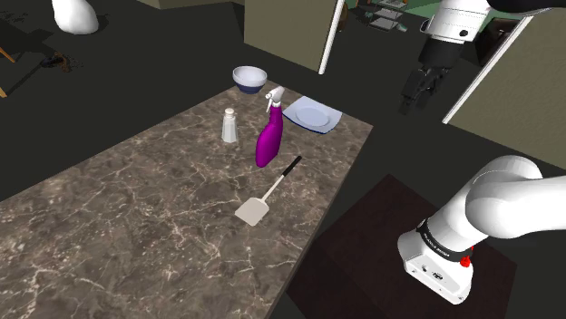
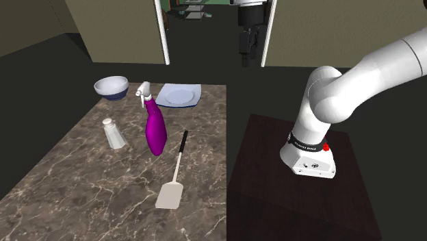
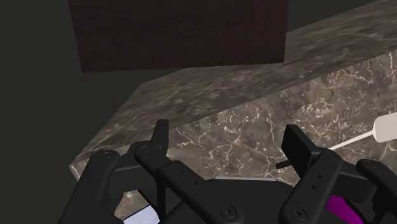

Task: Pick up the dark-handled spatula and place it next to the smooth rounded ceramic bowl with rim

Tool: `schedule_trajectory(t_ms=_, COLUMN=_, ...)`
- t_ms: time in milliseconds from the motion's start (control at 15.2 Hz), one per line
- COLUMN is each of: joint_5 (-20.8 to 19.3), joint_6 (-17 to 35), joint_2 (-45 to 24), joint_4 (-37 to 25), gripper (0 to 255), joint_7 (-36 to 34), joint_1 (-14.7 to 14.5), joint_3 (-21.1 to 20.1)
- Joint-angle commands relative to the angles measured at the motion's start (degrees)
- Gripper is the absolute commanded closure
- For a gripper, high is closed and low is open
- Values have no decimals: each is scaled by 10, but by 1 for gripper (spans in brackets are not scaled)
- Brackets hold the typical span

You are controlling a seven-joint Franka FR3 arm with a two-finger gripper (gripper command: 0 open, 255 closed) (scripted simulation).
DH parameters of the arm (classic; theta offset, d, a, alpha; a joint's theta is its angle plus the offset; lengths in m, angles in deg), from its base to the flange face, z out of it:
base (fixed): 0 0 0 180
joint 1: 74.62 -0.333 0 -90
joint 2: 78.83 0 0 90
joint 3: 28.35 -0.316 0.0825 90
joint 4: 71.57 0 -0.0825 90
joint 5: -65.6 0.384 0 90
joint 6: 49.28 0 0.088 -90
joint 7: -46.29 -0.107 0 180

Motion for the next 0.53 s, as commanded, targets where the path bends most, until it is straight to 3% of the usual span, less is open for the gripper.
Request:
schedule_trajectory(t_ms=0, joint_5=0, joint_6=0, joint_2=0, joint_4=0, gripper=0, joint_7=0, joint_1=0, joint_3=0)
schedule_trajectory(t_ms=462, joint_5=98, joint_6=71, joint_2=38, joint_4=72, gripper=0, joint_7=-220, joint_1=11, joint_3=-133)
